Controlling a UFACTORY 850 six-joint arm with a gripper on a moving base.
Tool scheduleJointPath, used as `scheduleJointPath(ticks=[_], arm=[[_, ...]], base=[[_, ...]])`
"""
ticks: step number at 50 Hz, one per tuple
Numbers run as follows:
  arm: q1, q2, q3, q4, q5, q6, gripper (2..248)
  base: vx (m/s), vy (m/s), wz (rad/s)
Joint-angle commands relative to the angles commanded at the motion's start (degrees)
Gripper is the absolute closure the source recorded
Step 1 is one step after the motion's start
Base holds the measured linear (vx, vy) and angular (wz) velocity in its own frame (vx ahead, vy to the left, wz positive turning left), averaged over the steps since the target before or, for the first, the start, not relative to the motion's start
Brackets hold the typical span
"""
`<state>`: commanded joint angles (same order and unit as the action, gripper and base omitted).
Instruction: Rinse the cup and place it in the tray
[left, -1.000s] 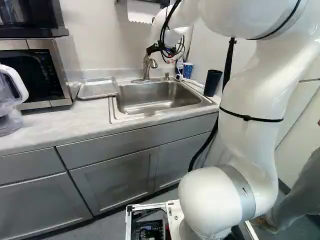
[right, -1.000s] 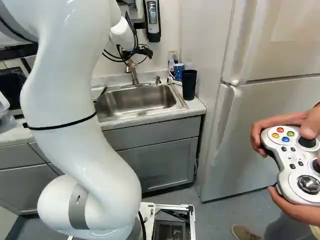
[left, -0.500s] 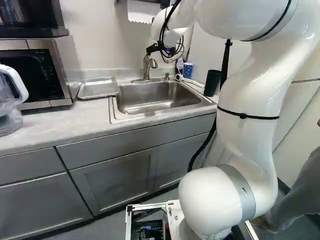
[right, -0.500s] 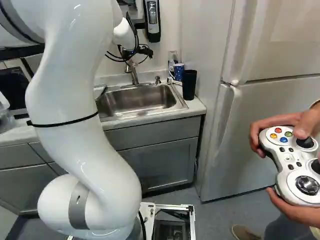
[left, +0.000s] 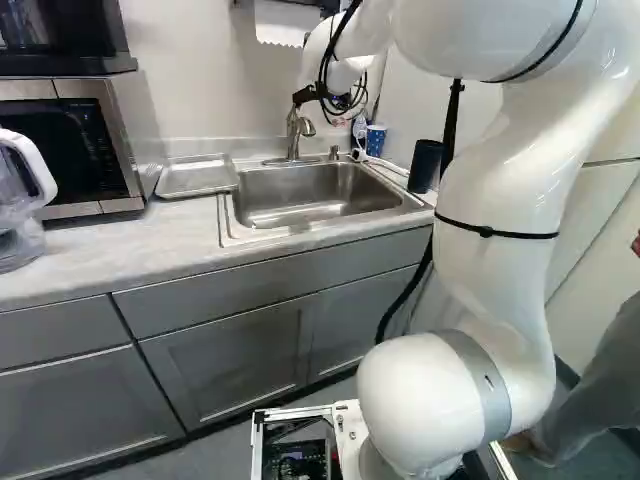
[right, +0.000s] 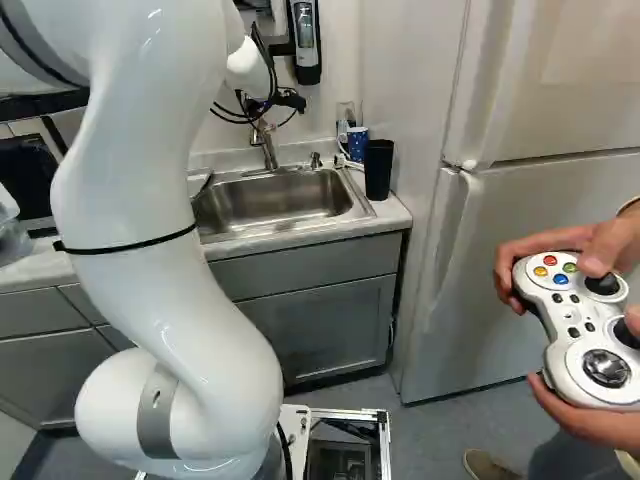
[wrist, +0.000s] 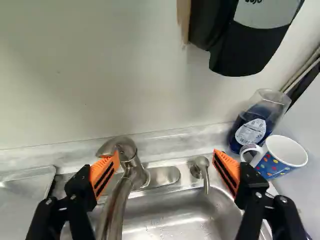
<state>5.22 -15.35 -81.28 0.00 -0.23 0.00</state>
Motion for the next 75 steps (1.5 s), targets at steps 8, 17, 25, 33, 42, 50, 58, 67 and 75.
scheduleJointPath(ticks=[8,17,25,33,42,50,58,67,75], arm=[[0.0,0.0,0.0,0.0,0.7,0.0,3],[0.0,-0.4,-0.5,0.0,1.5,0.0,3],[0.2,-1.2,-1.4,0.0,2.2,0.0,3],[0.3,-2.1,-2.4,0.0,2.9,0.0,3],[0.5,-3.0,-3.5,0.0,3.6,0.0,3],[0.5,-3.1,-3.6,0.0,3.9,0.0,3],[0.5,-3.1,-3.6,0.0,3.9,0.0,3],[0.6,-2.0,-2.3,0.0,3.9,0.0,3],[0.9,0.1,0.2,0.0,3.9,0.0,3]], base=[[0.000,0.000,0.000],[0.000,0.000,0.000],[0.000,0.000,0.000],[0.000,0.000,0.000],[0.000,0.000,0.000],[0.000,0.000,0.000],[0.000,0.000,0.000],[0.000,0.000,0.000],[0.000,0.000,0.000]])
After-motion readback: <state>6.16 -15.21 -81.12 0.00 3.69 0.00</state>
